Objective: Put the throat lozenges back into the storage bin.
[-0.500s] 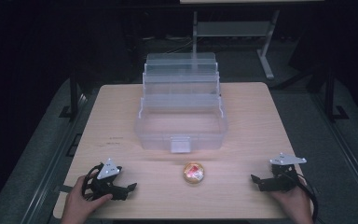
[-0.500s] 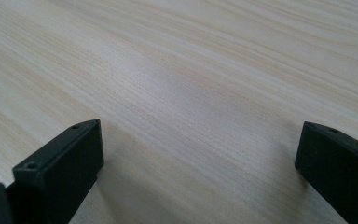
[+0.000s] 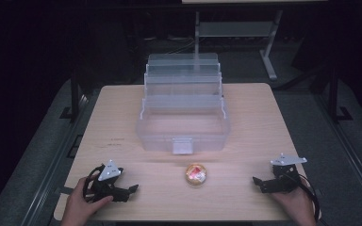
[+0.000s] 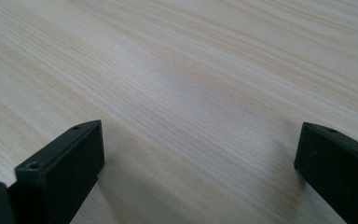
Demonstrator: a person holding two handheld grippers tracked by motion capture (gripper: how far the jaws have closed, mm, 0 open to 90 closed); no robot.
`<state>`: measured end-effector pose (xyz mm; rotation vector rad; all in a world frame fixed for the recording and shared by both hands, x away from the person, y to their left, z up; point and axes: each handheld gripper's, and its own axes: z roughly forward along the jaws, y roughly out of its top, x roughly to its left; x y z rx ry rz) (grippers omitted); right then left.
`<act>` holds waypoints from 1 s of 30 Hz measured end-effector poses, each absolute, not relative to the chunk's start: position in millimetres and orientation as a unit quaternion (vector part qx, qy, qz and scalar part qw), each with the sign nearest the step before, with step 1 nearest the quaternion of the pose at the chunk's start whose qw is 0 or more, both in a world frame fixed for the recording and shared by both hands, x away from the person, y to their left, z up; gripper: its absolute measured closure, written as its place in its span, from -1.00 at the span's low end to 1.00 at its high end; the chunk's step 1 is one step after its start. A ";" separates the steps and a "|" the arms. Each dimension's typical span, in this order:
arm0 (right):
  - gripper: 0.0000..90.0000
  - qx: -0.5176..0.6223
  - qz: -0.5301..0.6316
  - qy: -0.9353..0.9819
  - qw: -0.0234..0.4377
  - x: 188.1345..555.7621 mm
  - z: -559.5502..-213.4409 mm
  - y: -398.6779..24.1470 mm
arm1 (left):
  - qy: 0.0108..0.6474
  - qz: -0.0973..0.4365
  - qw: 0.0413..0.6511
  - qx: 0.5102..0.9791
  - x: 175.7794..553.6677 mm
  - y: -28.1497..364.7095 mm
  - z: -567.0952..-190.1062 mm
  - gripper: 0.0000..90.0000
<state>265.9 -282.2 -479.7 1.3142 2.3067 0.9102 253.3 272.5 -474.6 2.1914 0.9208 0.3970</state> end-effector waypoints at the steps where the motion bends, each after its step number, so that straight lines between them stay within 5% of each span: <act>1: -0.98 0.462 0.320 0.810 0.167 265.9 -479.7 -282.2 | 0.357 0.154 0.358 0.849 253.3 272.5 -474.6 -0.76; 30: -0.98 0.419 0.337 0.834 0.124 272.2 -454.6 -249.9 | 0.357 0.154 0.358 0.849 253.3 272.4 -474.6 -0.76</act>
